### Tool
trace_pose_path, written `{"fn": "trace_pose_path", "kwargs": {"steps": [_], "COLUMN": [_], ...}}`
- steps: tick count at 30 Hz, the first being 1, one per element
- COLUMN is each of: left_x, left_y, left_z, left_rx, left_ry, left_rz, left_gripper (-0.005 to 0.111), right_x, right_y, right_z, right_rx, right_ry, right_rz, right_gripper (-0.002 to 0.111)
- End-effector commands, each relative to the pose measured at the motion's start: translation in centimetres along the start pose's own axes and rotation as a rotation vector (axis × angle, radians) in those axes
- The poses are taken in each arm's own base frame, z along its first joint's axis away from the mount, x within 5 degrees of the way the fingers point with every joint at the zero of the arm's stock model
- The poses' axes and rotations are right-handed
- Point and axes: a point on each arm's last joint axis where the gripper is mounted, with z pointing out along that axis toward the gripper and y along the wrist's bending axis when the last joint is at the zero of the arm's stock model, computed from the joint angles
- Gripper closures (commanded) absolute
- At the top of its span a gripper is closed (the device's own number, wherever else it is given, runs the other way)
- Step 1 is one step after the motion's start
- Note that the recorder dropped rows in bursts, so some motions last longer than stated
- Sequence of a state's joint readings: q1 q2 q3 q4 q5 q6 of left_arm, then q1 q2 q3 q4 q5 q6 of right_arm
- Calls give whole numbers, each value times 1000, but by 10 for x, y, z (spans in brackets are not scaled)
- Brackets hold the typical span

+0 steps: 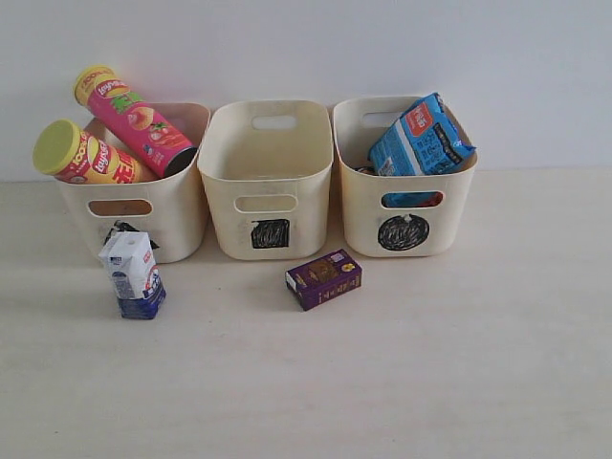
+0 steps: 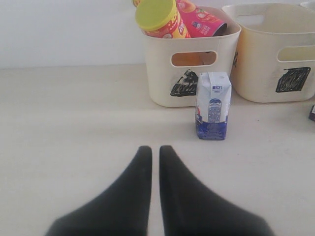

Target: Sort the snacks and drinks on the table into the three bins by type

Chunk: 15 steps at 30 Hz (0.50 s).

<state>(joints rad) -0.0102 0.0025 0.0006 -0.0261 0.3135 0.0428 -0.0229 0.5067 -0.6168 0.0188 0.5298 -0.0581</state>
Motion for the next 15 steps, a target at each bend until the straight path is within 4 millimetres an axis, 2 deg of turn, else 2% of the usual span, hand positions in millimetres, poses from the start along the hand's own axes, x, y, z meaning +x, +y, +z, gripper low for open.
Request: {"fn": "trace_pose_path", "kwargs": {"steps": [1, 7, 15], "left_x": [-1, -1, -1], "left_y": [0, 0, 0], "left_z": [0, 0, 0], "left_rx": [1, 1, 1], "left_ry": [-6, -6, -6], "left_rz": [-8, -8, -8], "left_gripper": [102, 102, 102], "right_x": [28, 79, 113], "right_y": [1, 6, 7], "right_z": [-4, -11, -12], "right_rx": [3, -31, -31], "right_ry": [-52, -137, -192], "right_rz": [4, 3, 12], "right_gripper": [108, 108, 108]}}
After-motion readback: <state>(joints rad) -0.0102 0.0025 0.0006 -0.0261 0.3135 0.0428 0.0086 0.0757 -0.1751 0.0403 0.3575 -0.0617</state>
